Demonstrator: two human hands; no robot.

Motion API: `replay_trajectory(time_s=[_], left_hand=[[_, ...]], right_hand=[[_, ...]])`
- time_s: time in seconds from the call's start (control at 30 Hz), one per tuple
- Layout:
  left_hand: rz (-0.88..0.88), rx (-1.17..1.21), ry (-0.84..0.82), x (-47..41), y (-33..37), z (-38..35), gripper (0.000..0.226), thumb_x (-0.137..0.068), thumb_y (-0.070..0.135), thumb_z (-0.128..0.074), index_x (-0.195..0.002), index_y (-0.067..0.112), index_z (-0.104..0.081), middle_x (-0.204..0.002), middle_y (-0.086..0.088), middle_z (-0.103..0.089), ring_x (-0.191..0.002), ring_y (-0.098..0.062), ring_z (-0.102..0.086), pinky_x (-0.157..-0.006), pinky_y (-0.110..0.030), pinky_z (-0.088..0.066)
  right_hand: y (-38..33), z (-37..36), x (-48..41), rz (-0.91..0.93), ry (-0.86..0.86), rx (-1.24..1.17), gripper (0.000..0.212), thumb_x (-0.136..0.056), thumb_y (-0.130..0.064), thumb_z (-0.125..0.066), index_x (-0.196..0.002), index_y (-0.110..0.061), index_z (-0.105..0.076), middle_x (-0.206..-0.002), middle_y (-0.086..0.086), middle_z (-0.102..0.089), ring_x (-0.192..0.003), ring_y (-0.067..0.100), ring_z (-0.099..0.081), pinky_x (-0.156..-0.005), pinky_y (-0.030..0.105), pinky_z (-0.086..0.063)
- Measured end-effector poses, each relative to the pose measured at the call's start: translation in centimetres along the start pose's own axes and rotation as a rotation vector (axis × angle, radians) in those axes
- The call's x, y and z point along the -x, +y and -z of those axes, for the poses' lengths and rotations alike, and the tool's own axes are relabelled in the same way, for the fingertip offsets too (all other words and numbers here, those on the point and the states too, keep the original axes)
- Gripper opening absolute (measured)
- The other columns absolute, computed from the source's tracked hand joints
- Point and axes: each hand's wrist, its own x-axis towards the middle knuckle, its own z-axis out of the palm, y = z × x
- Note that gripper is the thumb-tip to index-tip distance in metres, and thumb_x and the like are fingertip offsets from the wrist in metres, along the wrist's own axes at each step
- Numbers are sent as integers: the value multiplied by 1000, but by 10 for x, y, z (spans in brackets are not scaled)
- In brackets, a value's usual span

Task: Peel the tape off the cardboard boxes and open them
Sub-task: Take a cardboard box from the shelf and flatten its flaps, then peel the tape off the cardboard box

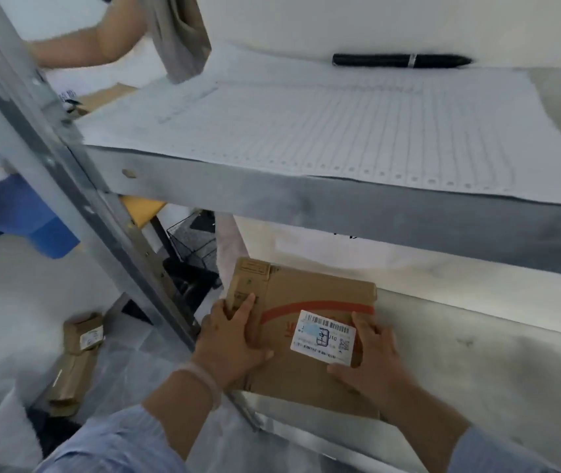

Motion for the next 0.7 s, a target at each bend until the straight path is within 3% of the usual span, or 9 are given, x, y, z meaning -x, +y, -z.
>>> replay_trajectory(time_s=[0.2, 0.33, 0.53, 0.6, 0.7], left_hand=[[-70, -85, -48, -40, -13, -4, 108, -73, 70, -61, -150, 39, 7, -155, -12, 10, -142, -39, -9, -115, -49, -24], [-123, -168, -123, -52, -17, -10, 101, -80, 70, -53, -151, 35, 10, -157, -12, 18, -145, -37, 2, -117, -47, -18], [-295, -264, -47, -60, -14, -20, 92, -87, 64, -46, -153, 18, -2, -161, -4, 8, -148, -26, 6, -120, -48, -10], [-299, -229, -31, -59, -9, -20, 88, -86, 61, -49, -152, 20, -7, -161, -4, 2, -148, -26, 3, -119, -49, -9], [-467, -219, 89, -52, 10, -19, 82, -85, 61, -49, -151, 29, -11, -160, -1, -5, -147, -26, -5, -119, -47, -10]], right_hand=[[-17, -15, -13, -92, 77, 99, 102, -78, -62, -67, -154, -37, -3, -155, 1, -10, -143, 26, -22, -116, 42, -29], [-21, -21, -16, -141, 124, 251, 96, -79, -72, -55, -153, -39, -4, -158, 0, -8, -144, 27, -16, -117, 43, -22], [-14, -29, -11, -136, 103, 409, 87, -86, -75, -36, -154, -38, 4, -163, -6, 11, -150, 25, 4, -120, 44, -5], [-13, -24, -9, -129, 112, 416, 87, -87, -75, -36, -155, -37, 4, -163, -6, 12, -150, 22, 8, -121, 43, -1], [-6, -13, 6, -126, 227, 370, 84, -89, -71, -35, -155, -36, 4, -164, -6, 7, -151, 16, 6, -122, 39, 1]])
